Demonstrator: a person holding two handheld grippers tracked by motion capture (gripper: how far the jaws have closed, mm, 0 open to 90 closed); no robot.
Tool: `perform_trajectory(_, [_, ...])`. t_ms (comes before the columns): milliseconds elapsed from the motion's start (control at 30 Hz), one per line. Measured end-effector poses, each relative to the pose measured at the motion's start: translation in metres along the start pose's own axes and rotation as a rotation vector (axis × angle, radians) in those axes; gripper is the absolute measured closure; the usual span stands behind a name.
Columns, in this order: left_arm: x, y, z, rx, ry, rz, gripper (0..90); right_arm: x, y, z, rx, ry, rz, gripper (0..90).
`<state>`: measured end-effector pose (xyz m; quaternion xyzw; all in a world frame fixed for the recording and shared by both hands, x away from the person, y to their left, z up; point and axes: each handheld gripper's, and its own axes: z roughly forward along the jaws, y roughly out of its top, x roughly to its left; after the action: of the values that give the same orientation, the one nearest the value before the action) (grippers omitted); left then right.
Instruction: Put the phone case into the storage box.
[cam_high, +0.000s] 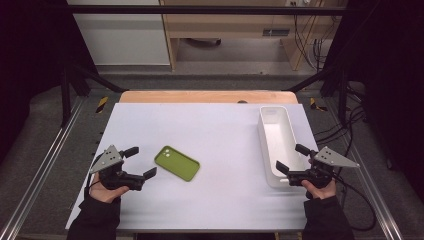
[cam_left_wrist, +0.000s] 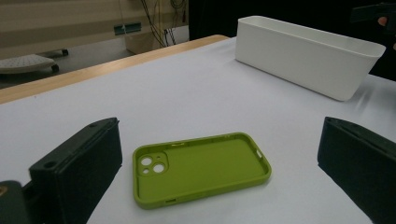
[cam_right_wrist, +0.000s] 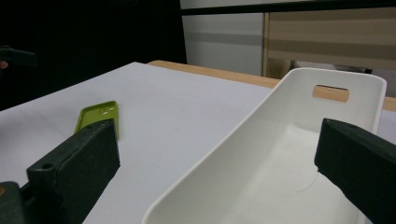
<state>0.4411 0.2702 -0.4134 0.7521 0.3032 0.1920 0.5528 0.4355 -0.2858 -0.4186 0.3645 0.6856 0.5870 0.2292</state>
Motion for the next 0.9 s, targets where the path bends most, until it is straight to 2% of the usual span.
perform_trajectory(433, [-0.009, 0.015, 0.012, 0.034, 0.035, 0.009, 0.0, 0.001, 0.000, 0.002, 0.014, -0.004, -0.006, 0.4])
perform_trajectory(633, [-0.014, 0.018, 0.023, 0.058, 0.036, 0.022, 0.0, 0.001, -0.001, 0.002, 0.013, -0.004, -0.009, 0.4])
perform_trajectory(900, [-0.016, 0.021, 0.035, 0.090, 0.048, 0.012, 1.2, 0.001, -0.001, 0.003, 0.015, -0.004, -0.014, 0.4])
